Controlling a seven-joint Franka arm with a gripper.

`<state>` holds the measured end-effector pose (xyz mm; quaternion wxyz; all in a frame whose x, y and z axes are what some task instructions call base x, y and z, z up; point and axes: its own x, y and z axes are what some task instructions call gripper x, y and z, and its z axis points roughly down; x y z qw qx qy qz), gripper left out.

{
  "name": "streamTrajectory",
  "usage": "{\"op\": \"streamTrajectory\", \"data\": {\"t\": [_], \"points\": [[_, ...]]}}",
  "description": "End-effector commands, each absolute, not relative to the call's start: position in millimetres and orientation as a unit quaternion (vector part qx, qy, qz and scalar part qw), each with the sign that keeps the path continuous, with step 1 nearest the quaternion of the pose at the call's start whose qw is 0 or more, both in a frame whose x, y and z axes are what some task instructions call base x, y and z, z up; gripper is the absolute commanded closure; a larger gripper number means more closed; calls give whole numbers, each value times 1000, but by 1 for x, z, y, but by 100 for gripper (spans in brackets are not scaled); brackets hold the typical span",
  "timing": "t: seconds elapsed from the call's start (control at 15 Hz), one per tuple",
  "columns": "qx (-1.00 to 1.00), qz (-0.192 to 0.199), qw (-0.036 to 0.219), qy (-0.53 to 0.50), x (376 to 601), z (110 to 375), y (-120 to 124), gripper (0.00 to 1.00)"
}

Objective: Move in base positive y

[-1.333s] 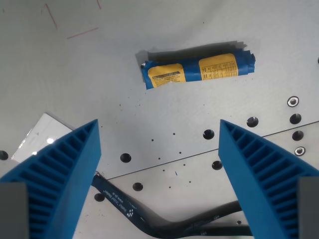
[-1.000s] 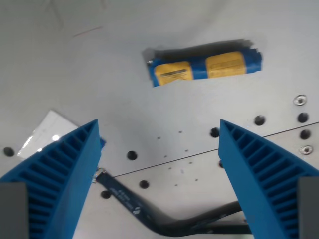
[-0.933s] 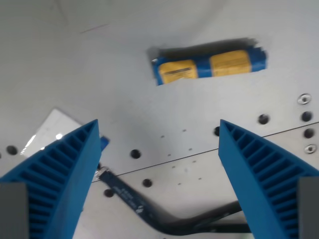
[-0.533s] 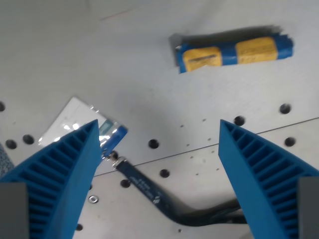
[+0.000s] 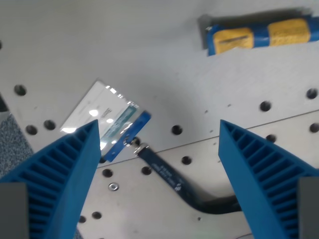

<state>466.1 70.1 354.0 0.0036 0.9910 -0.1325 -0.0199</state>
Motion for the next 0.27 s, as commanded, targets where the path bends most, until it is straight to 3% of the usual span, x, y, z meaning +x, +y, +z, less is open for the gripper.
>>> {"op": "streamTrajectory", "data": {"t": [0.07, 0.27], "points": [[990, -1, 2, -143, 453, 358, 83, 0], [990, -1, 2, -143, 450, 358, 100, 0]]}}
